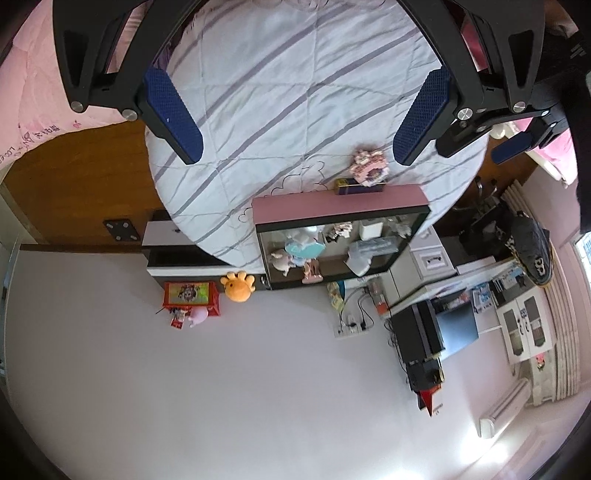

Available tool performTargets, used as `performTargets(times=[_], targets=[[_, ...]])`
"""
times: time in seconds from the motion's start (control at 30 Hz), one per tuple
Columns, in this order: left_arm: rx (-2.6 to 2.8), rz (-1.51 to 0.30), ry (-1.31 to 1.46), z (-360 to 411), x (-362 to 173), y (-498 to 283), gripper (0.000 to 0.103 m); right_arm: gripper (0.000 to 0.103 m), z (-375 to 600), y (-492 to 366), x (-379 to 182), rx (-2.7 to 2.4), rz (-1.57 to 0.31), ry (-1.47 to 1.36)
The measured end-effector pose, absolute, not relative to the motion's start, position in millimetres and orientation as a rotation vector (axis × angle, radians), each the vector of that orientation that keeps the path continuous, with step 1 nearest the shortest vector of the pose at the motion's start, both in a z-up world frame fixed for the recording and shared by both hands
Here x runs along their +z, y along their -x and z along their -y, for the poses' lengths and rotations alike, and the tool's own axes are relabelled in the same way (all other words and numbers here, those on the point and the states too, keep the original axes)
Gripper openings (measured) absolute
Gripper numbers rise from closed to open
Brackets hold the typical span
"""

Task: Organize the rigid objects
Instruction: 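Withdraw both tools toward the block donut and blue-gold box, then grasp the pastel block donut with the left tool while the right tool grasps the blue-gold box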

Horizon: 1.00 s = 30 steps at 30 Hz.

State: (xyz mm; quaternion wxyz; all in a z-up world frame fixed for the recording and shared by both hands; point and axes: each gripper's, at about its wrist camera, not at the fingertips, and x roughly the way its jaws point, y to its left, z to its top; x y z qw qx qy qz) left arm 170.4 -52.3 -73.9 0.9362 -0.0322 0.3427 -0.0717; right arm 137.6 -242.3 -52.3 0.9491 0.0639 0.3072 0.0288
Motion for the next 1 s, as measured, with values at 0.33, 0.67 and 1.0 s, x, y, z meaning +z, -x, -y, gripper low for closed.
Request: performTargets(times=[0.33, 0.67, 1.0], targets=[[-0.156, -0.857, 0.075, 78, -127, -247, 0.103, 0.103, 254, -196, -77, 0.039, -0.687, -0.14], [-0.128, -0.921, 0.078, 77, -153, -277, 0.103, 0.103, 258, -223, -99, 0.044, -0.739, -0.16], [-0.148, -0.909, 0.051, 76, -155, -279, 0.068, 0.103, 251, -233, -108, 0.046, -0.77, -0.157]])
